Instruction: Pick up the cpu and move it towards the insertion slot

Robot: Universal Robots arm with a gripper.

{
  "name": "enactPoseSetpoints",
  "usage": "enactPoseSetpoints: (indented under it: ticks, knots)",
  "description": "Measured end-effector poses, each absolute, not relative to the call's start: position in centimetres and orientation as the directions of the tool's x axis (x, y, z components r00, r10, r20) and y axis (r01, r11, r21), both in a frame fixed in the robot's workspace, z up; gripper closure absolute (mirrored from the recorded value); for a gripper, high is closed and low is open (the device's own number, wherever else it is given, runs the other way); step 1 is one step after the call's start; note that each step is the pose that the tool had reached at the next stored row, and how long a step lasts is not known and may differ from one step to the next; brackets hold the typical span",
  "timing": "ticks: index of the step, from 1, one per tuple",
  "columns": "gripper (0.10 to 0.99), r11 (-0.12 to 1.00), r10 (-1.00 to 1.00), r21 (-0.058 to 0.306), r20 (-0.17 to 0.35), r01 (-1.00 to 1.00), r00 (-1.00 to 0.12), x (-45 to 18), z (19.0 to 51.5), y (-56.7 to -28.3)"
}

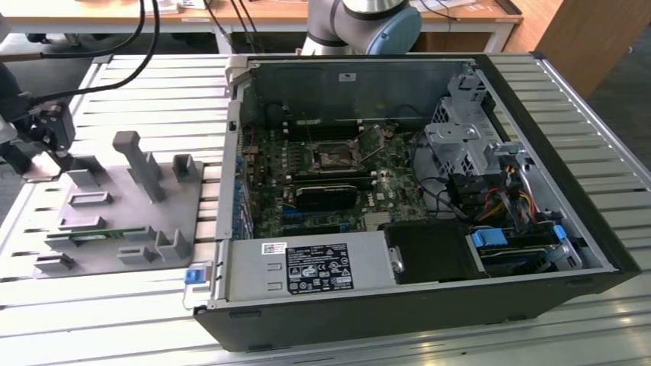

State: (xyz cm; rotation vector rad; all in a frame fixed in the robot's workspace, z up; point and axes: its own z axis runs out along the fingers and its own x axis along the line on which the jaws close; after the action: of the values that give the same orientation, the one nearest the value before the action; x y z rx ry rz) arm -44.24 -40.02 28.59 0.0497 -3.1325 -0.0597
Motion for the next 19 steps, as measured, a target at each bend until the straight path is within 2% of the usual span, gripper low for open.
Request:
enactPoseSetpoints:
  ticks: [19]
  knots:
    - [0.541, 0.999, -0.032, 0.038, 0.008, -0.032, -0.999, -44.24, 29.1, -40.02]
